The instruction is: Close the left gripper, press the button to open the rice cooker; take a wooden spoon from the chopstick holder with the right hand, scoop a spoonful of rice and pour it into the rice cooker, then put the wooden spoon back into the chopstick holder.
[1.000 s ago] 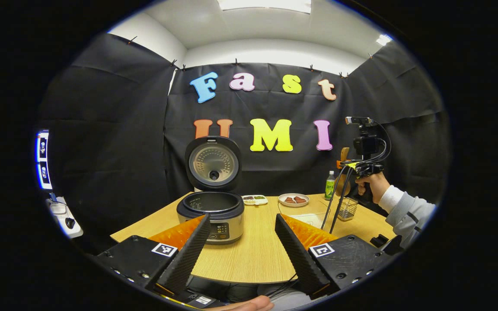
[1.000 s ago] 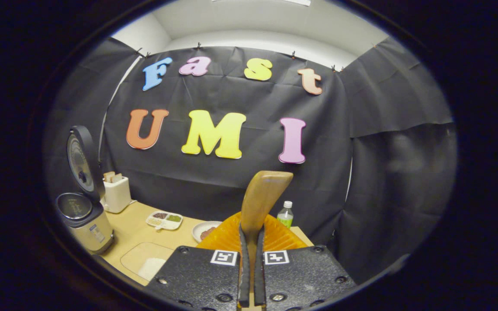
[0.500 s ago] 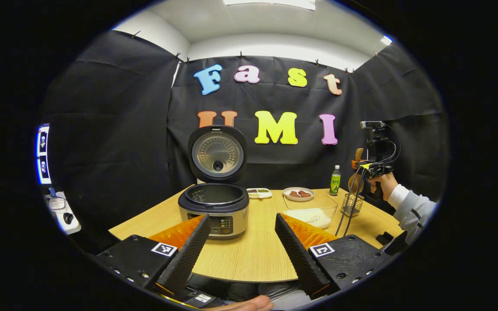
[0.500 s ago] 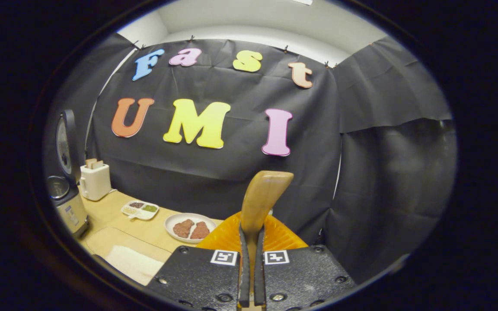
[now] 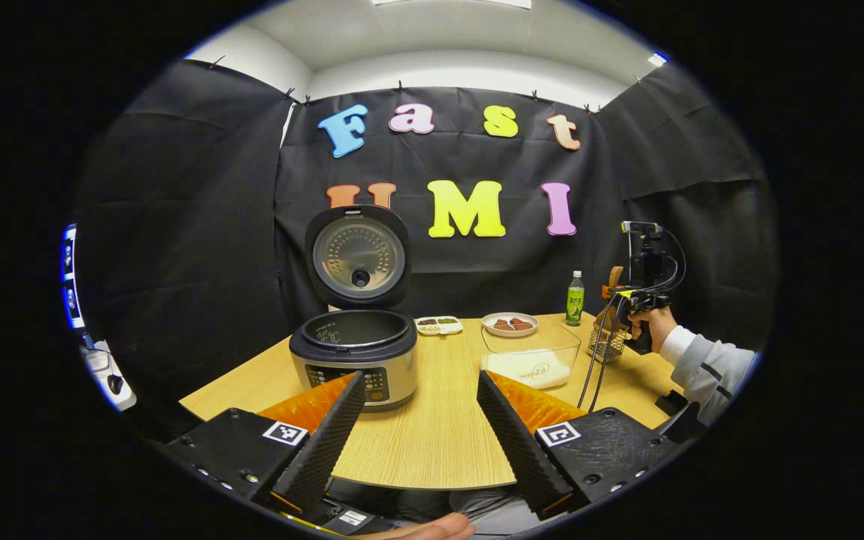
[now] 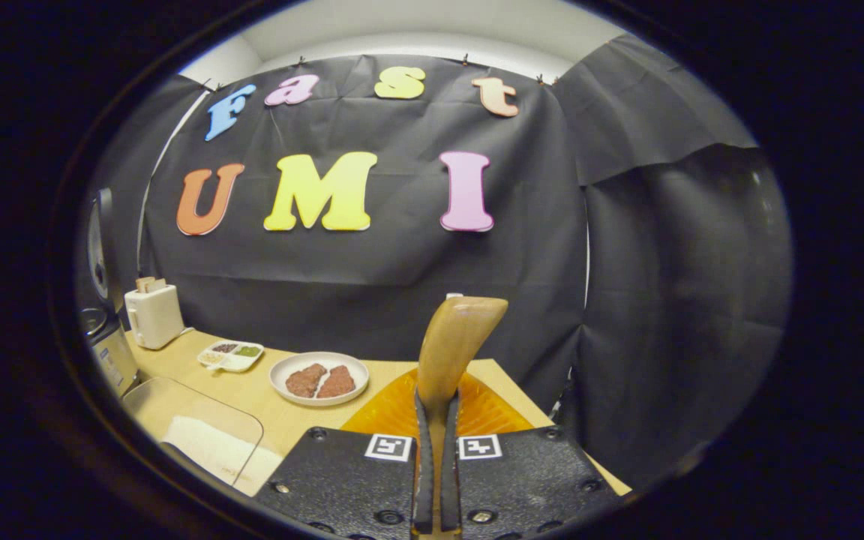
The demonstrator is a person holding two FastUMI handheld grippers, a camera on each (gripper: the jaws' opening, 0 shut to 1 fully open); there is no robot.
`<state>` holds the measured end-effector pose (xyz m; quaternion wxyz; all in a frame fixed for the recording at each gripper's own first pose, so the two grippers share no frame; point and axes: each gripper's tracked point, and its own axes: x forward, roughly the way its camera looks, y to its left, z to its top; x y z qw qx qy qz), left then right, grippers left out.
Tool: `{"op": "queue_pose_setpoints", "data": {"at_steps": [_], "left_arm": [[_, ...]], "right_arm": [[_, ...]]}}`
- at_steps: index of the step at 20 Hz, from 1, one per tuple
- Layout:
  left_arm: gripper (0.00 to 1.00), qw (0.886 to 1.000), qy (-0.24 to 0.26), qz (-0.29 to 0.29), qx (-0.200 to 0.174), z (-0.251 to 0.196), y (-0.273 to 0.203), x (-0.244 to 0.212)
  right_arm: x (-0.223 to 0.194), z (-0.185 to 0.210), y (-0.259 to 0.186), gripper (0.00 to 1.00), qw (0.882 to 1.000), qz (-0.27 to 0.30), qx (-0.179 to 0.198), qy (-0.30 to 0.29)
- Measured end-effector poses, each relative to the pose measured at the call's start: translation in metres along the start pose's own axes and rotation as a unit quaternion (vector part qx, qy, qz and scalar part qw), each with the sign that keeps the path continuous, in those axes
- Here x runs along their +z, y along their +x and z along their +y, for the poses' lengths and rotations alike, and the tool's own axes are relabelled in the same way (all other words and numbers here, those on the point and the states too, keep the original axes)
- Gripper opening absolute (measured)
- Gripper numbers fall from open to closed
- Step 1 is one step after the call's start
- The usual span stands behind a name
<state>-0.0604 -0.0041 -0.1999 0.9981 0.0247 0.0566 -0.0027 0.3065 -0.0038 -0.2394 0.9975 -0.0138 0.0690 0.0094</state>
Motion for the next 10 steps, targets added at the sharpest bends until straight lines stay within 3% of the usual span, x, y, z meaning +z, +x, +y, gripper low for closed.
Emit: {"op": "queue_pose_setpoints", "data": {"at_steps": [3,10], "left_arm": [[0.96,1.000,-0.002,0.000,-0.002,-0.002,0.000,0.003],[0.96,1.000,-0.003,0.003,-0.004,-0.006,0.001,0.002]], "right_arm": [[-0.032,-0.009,0.010,0.09,0.999,0.037,0.000,0.015],[-0.028,-0.009,0.009,0.13,0.999,0.044,0.008,0.002]]}}
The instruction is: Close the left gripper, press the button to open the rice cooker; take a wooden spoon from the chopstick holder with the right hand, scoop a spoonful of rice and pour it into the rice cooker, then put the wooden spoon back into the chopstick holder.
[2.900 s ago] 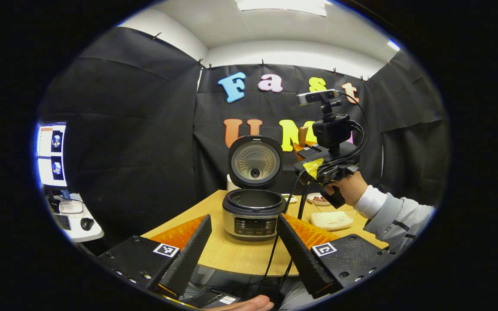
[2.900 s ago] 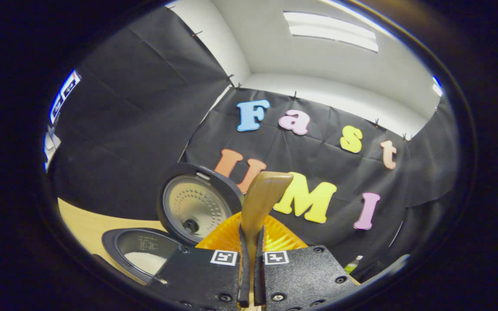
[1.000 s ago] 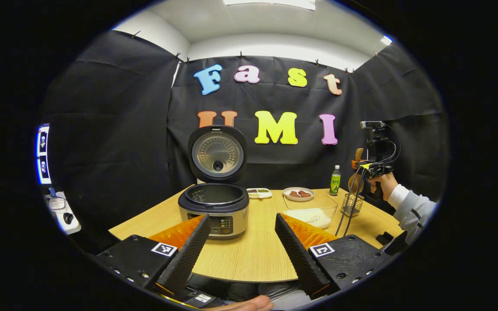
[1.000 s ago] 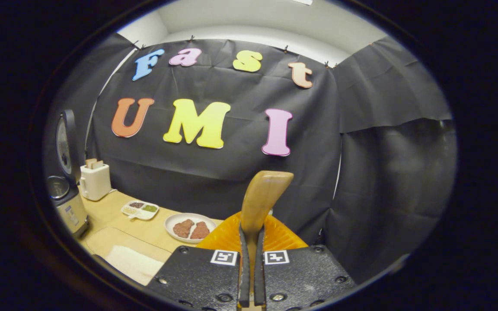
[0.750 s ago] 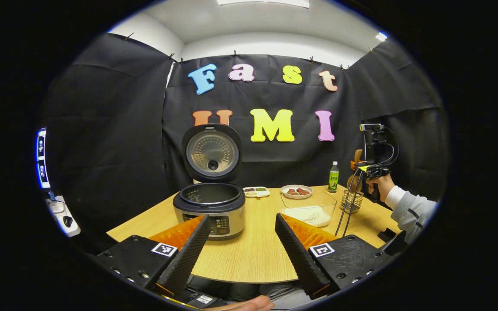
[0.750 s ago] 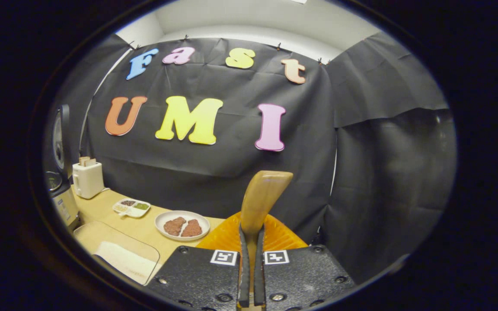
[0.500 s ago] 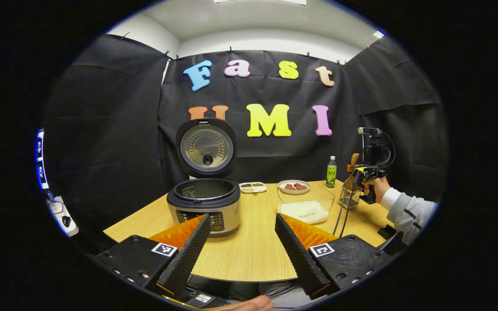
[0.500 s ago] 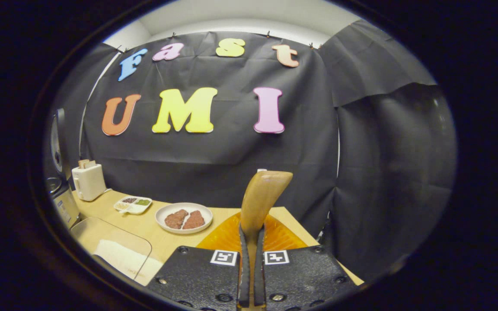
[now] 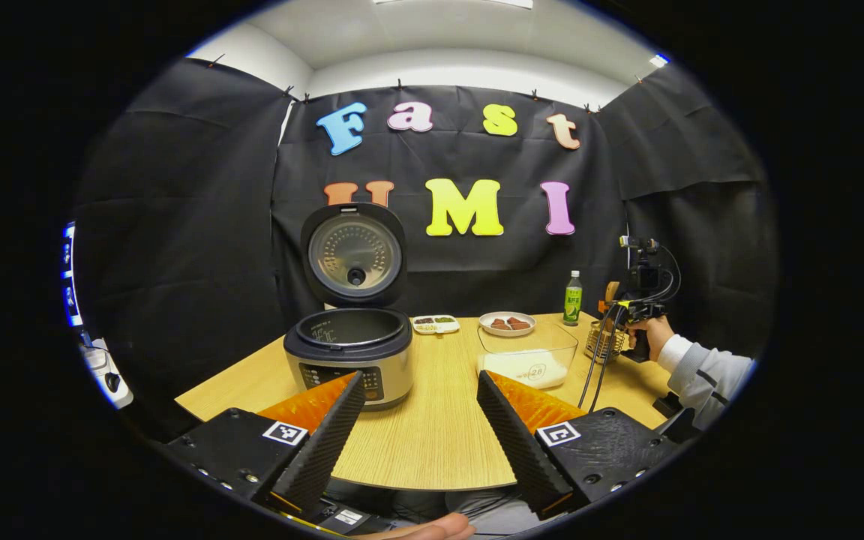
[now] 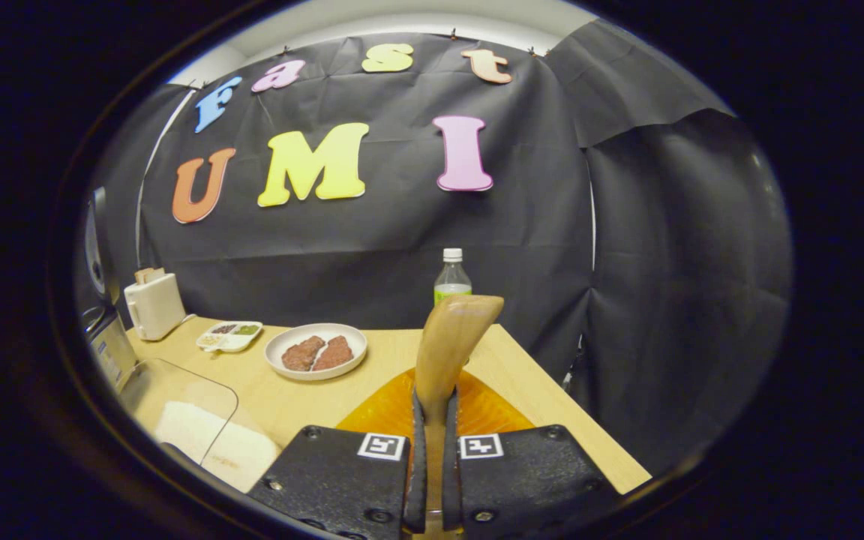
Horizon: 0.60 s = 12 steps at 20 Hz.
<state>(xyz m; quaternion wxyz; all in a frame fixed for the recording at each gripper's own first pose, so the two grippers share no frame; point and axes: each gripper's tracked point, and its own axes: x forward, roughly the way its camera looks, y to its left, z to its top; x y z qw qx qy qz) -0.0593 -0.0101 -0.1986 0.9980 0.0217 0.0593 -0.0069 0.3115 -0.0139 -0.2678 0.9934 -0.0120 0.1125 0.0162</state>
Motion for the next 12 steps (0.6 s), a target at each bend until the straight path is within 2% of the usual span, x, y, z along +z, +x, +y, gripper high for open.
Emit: {"op": "queue_pose_setpoints", "data": {"at_steps": [1,3,4,6,9,12], "left_arm": [[0.96,1.000,0.001,-0.001,0.000,0.000,0.000,0.002],[0.96,1.000,0.000,-0.003,-0.001,0.001,0.002,0.007],[0.96,1.000,-0.004,-0.005,-0.001,0.002,0.003,0.010],[0.96,1.000,-0.013,-0.004,0.001,0.006,0.006,0.018],[0.96,1.000,-0.018,-0.012,0.019,0.027,0.013,0.037],[0.95,0.999,-0.019,-0.033,0.033,0.047,0.027,0.070]], "right_arm": [[0.005,-0.006,-0.003,0.16,1.000,-0.008,-0.008,-0.003],[0.016,-0.010,-0.011,0.45,1.000,-0.020,-0.017,0.000],[0.020,-0.008,-0.019,0.63,1.000,-0.023,-0.009,0.006],[0.043,-0.017,-0.031,1.00,0.998,-0.054,-0.030,0.020],[0.076,-0.014,-0.064,1.00,0.995,-0.093,-0.035,0.022],[0.105,-0.004,-0.100,1.00,0.994,-0.109,-0.024,-0.007]]}}
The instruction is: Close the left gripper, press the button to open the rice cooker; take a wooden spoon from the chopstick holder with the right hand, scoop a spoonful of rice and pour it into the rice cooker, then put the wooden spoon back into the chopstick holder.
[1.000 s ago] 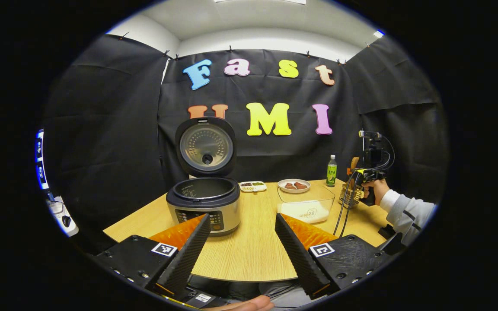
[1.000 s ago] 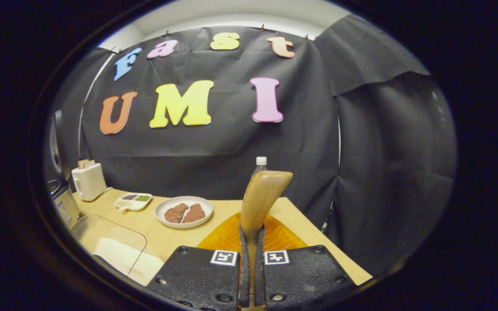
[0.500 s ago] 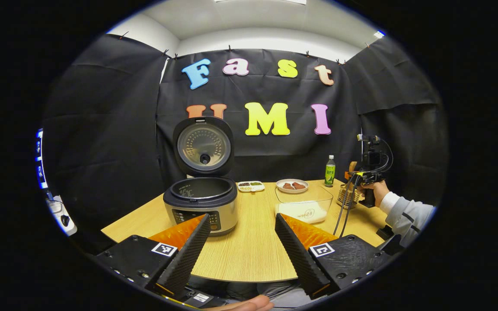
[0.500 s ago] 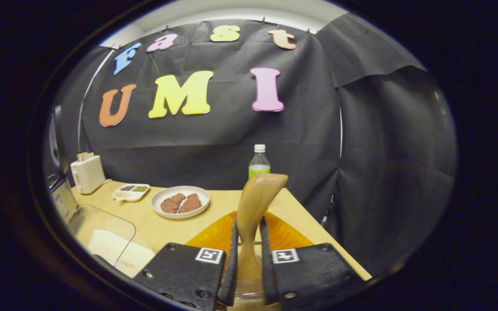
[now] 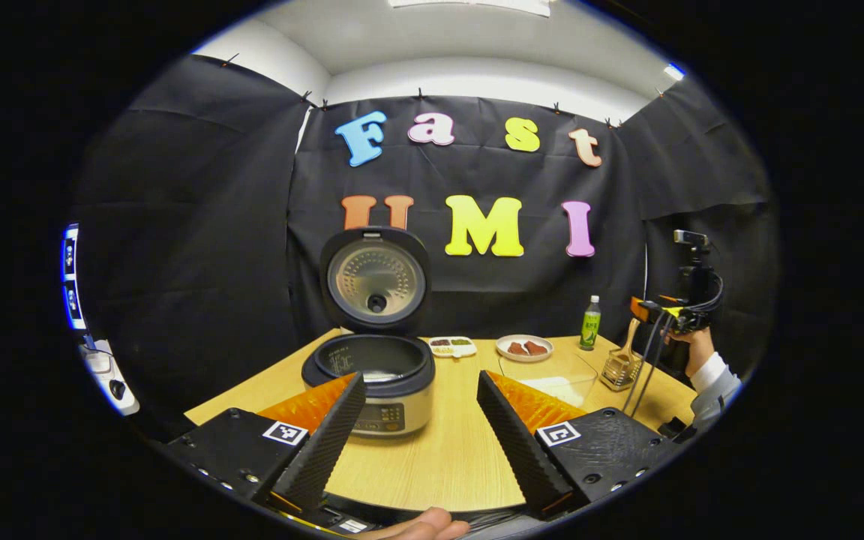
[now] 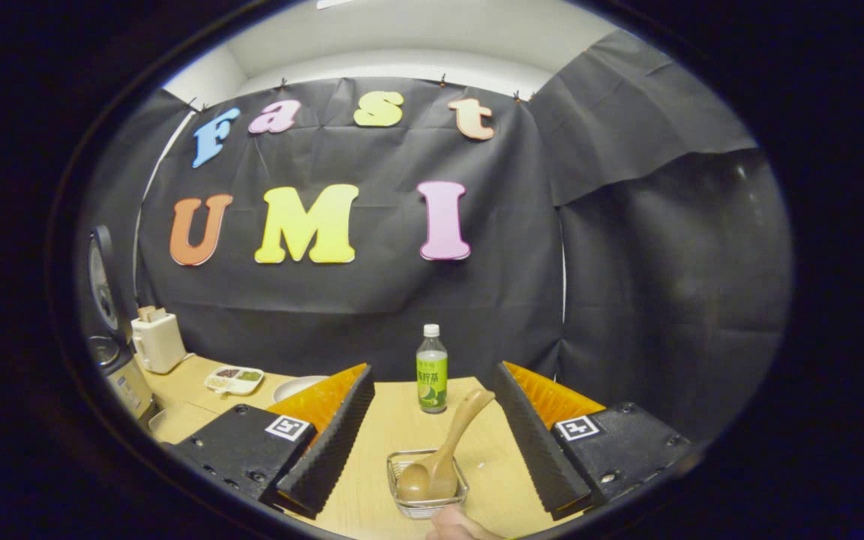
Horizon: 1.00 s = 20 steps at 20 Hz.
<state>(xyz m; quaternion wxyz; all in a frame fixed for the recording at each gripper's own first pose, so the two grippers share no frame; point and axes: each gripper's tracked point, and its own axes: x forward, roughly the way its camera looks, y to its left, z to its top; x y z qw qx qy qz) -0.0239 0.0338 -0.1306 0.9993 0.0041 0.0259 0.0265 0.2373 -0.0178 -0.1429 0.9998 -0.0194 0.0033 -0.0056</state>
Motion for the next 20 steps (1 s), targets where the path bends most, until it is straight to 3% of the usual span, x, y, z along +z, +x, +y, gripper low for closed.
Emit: {"op": "queue_pose_setpoints", "data": {"at_steps": [3,9,17,20], "left_arm": [[0.95,1.000,0.008,-0.013,0.000,0.013,0.027,0.036],[0.95,0.999,0.025,-0.041,-0.002,0.027,0.078,0.105],[0.96,0.998,0.023,-0.044,0.030,0.071,0.158,0.159],[0.96,0.999,-0.018,-0.035,0.025,0.082,0.194,0.173]], "right_arm": [[0.035,0.009,-0.038,1.00,1.000,-0.020,0.015,0.005],[0.052,0.043,-0.132,1.00,0.997,-0.013,0.076,0.005],[0.061,0.036,-0.212,1.00,0.996,-0.013,0.083,0.004],[0.064,0.030,-0.229,1.00,0.996,-0.024,0.082,0.008]]}}
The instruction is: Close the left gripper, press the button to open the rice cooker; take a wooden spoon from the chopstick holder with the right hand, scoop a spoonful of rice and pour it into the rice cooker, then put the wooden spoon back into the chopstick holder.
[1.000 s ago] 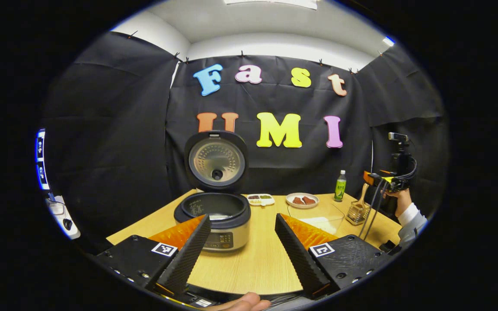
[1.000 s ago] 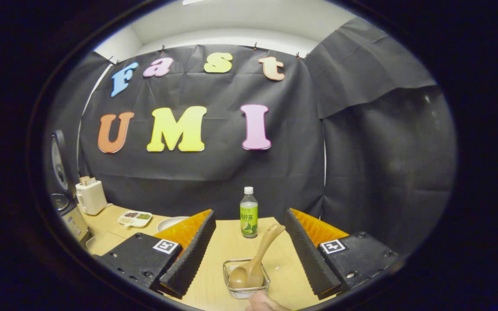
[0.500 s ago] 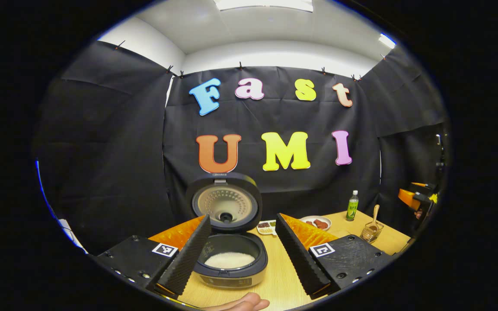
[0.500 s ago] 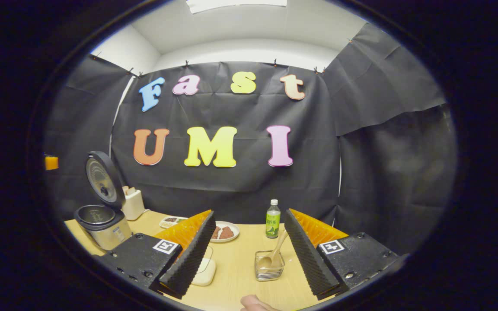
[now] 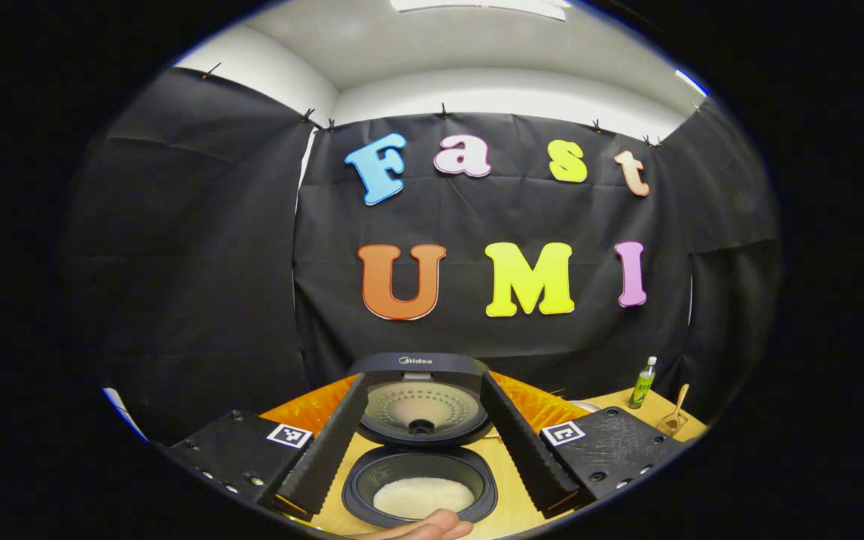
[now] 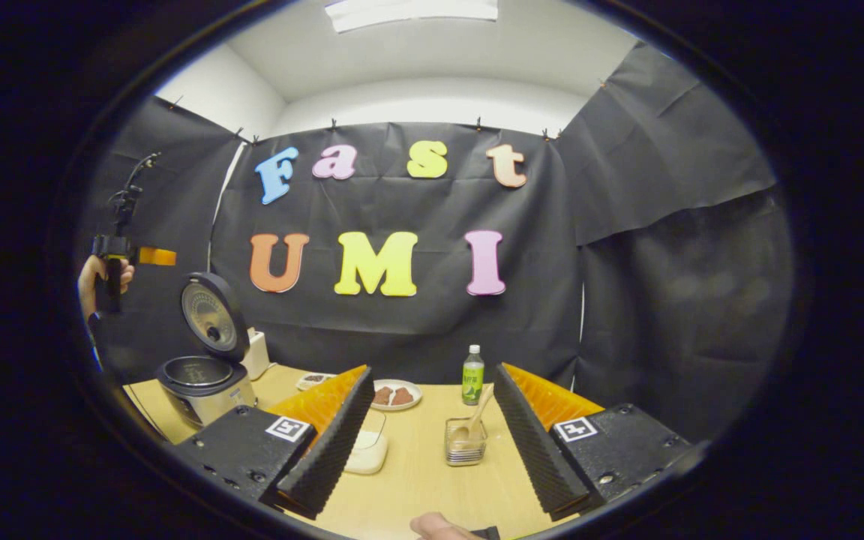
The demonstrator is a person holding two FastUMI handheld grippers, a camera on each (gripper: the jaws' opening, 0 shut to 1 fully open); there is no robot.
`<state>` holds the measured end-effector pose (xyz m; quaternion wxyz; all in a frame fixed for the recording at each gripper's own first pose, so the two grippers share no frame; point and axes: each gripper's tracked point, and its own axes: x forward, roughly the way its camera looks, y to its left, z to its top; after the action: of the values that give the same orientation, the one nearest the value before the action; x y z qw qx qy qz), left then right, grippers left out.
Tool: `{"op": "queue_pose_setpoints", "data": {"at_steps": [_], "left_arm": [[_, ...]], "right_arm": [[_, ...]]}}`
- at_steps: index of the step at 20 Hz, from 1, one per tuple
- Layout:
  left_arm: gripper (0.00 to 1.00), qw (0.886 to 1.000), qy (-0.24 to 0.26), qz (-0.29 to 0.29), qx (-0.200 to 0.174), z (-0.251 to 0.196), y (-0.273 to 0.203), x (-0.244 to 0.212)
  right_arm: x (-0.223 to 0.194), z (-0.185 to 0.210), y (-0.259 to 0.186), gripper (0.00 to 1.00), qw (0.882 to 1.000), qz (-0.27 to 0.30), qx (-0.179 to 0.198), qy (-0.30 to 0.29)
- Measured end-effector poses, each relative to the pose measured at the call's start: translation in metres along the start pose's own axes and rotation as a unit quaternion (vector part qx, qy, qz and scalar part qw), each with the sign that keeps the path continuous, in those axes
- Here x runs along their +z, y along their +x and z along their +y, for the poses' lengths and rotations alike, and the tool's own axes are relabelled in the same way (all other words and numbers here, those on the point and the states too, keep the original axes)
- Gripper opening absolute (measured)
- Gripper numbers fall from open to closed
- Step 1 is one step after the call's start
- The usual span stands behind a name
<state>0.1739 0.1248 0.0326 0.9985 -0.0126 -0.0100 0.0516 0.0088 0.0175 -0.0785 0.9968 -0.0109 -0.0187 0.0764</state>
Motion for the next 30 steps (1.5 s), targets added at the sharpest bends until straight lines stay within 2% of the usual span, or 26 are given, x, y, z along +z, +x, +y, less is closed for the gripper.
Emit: {"op": "queue_pose_setpoints", "data": {"at_steps": [2,3,4,5,6,8,10,12,14,16,19,21,27,30], "left_arm": [[0.95,0.999,-0.037,-0.016,-0.012,-0.001,0.023,0.020],[0.84,0.999,-0.042,-0.024,-0.015,0.000,0.035,0.028],[0.94,0.999,-0.040,-0.026,-0.015,0.000,0.048,0.030],[1.00,0.999,-0.037,-0.019,-0.012,0.003,0.062,0.029],[0.94,0.999,-0.034,-0.010,-0.006,0.006,0.075,0.025],[0.94,0.999,-0.041,0.014,0.000,0.011,0.099,0.015],[0.94,0.999,-0.043,0.029,-0.015,0.003,0.117,0.003],[0.94,0.998,-0.033,0.059,-0.004,0.007,0.132,-0.018],[0.97,0.998,0.004,0.061,0.012,0.011,0.138,-0.022],[0.96,0.995,0.042,0.090,0.013,0.010,0.138,-0.032],[0.96,0.995,0.026,0.091,0.011,0.011,0.130,-0.029],[1.00,0.995,0.034,0.090,0.010,0.009,0.122,-0.032],[0.98,0.997,0.037,0.071,0.007,0.008,0.095,-0.043],[0.98,0.997,0.040,0.058,0.009,0.008,0.079,-0.048]], "right_arm": [[-0.001,0.000,-0.006,1.00,1.000,-0.009,0.002,0.005],[-0.002,0.001,-0.007,1.00,1.000,-0.011,0.002,0.005],[-0.004,0.001,-0.008,1.00,1.000,-0.012,0.003,0.008],[-0.008,0.001,-0.009,1.00,1.000,-0.011,0.004,0.010],[-0.011,0.001,-0.008,1.00,1.000,-0.010,0.004,0.012],[-0.015,-0.001,-0.009,1.00,1.000,-0.010,0.001,0.012],[-0.019,-0.002,-0.010,1.00,1.000,-0.009,-0.002,0.012],[-0.025,-0.005,-0.010,1.00,1.000,-0.006,-0.006,0.010],[-0.031,-0.003,-0.013,1.00,1.000,0.001,0.001,0.014],[-0.034,0.000,-0.016,1.00,1.000,0.004,0.017,0.023],[-0.038,-0.007,-0.015,1.00,0.999,0.005,0.016,0.036],[-0.041,-0.014,-0.014,1.00,0.999,0.004,0.006,0.041],[-0.051,-0.018,-0.008,1.00,0.998,0.017,-0.002,0.064],[-0.049,-0.025,-0.008,1.00,0.998,0.010,-0.019,0.053]]}}
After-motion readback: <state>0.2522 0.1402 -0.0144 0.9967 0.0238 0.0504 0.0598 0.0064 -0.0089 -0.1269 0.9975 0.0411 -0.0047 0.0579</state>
